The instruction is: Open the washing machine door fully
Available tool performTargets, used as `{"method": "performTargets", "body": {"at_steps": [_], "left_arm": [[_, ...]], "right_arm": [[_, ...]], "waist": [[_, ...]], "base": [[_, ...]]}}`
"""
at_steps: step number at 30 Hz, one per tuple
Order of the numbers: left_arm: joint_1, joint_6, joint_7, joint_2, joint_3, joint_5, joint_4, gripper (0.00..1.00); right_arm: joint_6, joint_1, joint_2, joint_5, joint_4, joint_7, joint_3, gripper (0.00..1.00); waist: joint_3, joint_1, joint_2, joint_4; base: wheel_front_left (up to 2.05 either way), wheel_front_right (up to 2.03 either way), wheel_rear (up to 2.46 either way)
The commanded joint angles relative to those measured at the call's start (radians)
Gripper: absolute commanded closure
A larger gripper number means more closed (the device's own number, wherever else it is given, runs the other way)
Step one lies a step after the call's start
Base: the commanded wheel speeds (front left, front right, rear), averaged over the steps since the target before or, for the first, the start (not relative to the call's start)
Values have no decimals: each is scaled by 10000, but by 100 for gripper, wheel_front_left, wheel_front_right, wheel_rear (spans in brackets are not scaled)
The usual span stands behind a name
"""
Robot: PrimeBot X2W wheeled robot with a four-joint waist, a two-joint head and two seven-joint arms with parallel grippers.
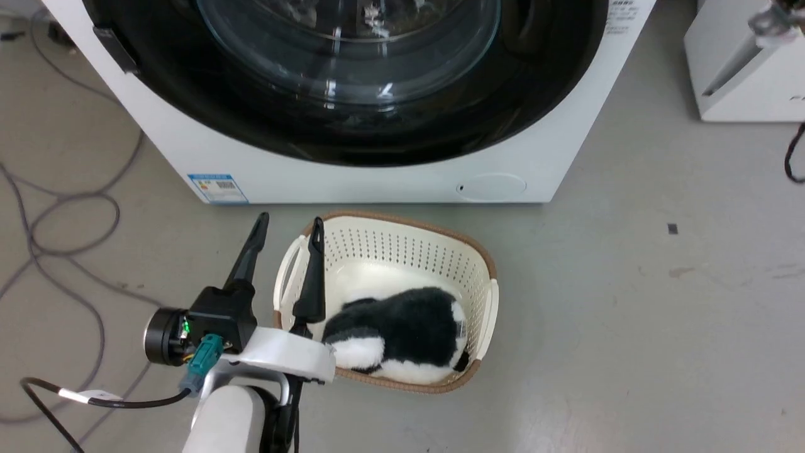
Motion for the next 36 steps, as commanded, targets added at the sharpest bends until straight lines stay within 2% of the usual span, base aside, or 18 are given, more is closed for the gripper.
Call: {"method": "performTargets", "body": {"at_steps": [1, 8, 21, 36], "left_arm": [[-236, 46, -135, 10, -38, -81, -23, 0], [-500, 76, -280, 10, -137, -151, -46, 0], [-1027, 179, -550, 10, -432, -390, 24, 0], [-1026, 226, -550, 10, -504, -428, 59, 0]], "right_arm": [[9, -545, 23, 283, 274, 444, 264, 100], [9, -1569, 80, 664, 808, 1457, 896, 100], [10, -3226, 224, 1220, 1804, 2530, 2073, 100], [10, -2815, 435, 1083, 1627, 3239, 2542, 100]], "waist": [[203, -1, 0, 45], [662, -1, 0, 156], [1371, -1, 0, 369], [1349, -1, 0, 465]], "base": [[0, 0, 0], [0, 0, 0], [0, 0, 0], [0, 0, 0]]}}
